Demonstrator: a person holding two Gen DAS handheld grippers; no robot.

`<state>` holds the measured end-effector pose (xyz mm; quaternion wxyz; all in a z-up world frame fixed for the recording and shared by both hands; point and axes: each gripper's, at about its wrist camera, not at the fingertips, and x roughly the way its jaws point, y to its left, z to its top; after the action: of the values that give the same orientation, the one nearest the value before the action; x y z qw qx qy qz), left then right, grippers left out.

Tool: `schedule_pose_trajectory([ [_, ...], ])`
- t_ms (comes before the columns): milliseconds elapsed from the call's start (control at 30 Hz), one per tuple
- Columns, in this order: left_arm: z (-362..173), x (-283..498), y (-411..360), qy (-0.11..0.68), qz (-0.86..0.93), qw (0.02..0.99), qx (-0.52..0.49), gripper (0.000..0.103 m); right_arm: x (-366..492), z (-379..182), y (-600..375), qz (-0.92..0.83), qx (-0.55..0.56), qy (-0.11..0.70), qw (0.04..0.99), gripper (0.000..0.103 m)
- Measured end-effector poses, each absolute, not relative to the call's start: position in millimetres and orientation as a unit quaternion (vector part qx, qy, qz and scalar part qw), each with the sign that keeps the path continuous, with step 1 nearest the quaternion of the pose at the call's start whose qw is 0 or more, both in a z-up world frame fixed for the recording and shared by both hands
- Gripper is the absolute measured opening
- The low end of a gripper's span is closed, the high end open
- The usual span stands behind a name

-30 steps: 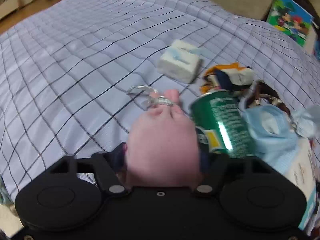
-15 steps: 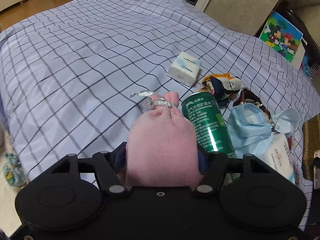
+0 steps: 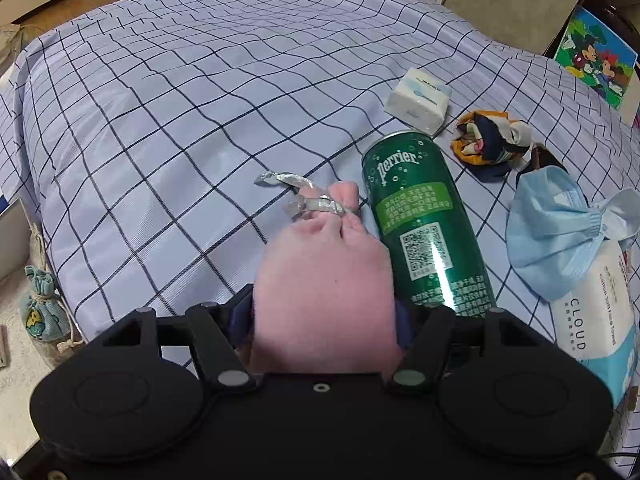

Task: Organize soft objects
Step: 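Grasp the pink pouch with the left gripper while the right gripper holds the tape roll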

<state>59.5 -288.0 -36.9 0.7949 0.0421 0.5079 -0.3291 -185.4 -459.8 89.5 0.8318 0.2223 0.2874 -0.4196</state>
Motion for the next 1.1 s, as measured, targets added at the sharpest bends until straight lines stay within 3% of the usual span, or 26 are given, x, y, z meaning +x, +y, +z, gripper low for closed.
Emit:
schedule_pose_trajectory([
  [433, -32.5, 50.1, -334.9, 0.485, -0.362, 0.793, 0.069, 0.063, -232.8, 42.0, -514.4, -0.47, 0.274, 0.304, 0.783, 0.094],
  [600, -38.1, 46.4, -342.9, 0.483, -0.352, 0.798, 0.079, 0.069, -241.0, 28.7, -522.7, -0.472, 0.288, 0.305, 0.776, 0.094],
  [800, -34.1, 63.9, -318.0, 0.507, -0.352, 0.787, 0.005, 0.078, -243.6, 22.9, -528.0, -0.47, 0.296, 0.3, 0.776, 0.094],
  [1100, -27.6, 59.7, -317.1, 0.492, -0.347, 0.798, 0.032, 0.079, -249.2, 13.1, -536.8, -0.467, 0.315, 0.293, 0.773, 0.094],
])
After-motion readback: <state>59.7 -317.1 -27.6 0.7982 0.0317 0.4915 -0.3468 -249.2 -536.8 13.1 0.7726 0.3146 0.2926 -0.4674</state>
